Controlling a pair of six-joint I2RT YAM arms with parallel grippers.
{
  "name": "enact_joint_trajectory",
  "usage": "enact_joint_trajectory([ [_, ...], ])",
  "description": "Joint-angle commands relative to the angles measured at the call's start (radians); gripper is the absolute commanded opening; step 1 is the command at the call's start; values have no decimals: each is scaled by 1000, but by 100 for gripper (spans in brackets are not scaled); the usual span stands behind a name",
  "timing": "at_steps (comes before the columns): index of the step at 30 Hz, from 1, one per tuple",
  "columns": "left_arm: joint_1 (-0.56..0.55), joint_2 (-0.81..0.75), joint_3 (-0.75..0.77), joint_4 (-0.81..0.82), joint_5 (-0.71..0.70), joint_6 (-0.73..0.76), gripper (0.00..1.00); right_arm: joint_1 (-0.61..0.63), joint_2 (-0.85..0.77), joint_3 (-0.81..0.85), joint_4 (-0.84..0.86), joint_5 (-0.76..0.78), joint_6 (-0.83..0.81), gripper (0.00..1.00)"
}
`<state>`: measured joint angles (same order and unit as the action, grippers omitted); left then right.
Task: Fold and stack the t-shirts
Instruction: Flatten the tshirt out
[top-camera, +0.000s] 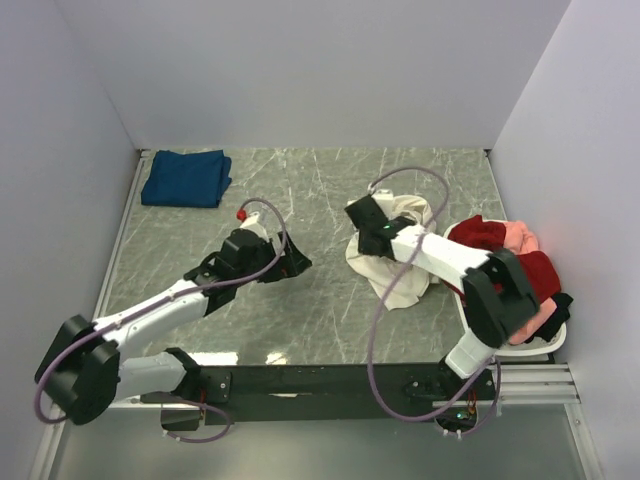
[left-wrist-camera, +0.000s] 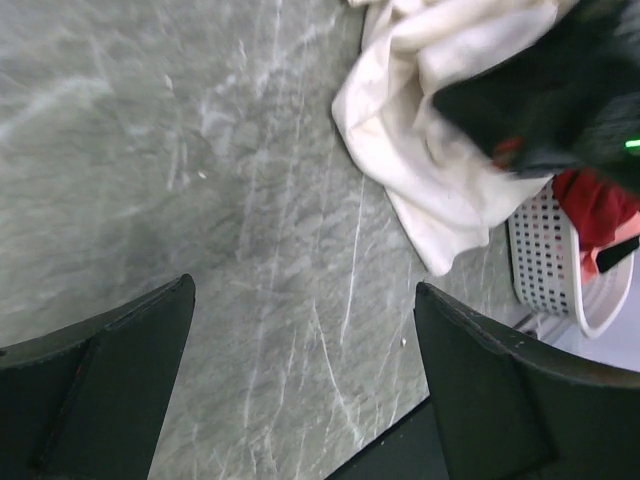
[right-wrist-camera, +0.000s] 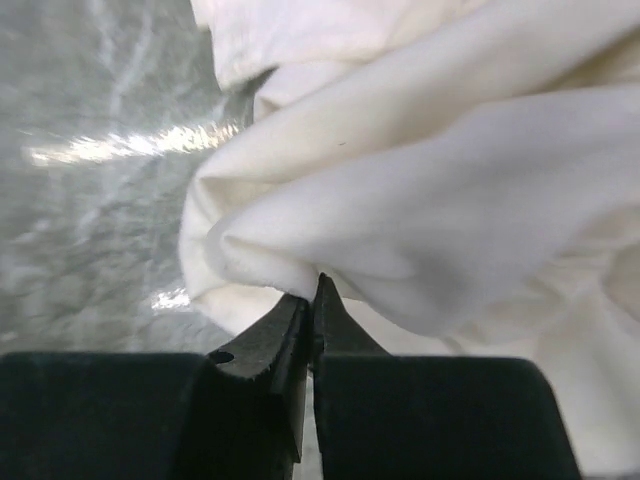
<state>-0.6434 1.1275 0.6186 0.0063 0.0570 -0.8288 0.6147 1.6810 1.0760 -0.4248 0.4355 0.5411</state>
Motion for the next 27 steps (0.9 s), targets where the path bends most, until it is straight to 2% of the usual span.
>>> enact_joint_trajectory([
  [1,-24,61,4,155,95,-13,96,-16,-188,22,-38,45,2,4],
  [8,-127,326,138,201,76,11,93,-76,-400,70,-159,54,-29,0],
  [15,-182,551,289,233,67,10,86,-242,-627,211,-232,29,-72,0],
  [19,-202,658,351,250,73,11,82,-303,-667,343,-253,34,-98,0],
  [27,-229,801,483,262,86,-1,76,-325,-661,449,-278,9,-99,0],
])
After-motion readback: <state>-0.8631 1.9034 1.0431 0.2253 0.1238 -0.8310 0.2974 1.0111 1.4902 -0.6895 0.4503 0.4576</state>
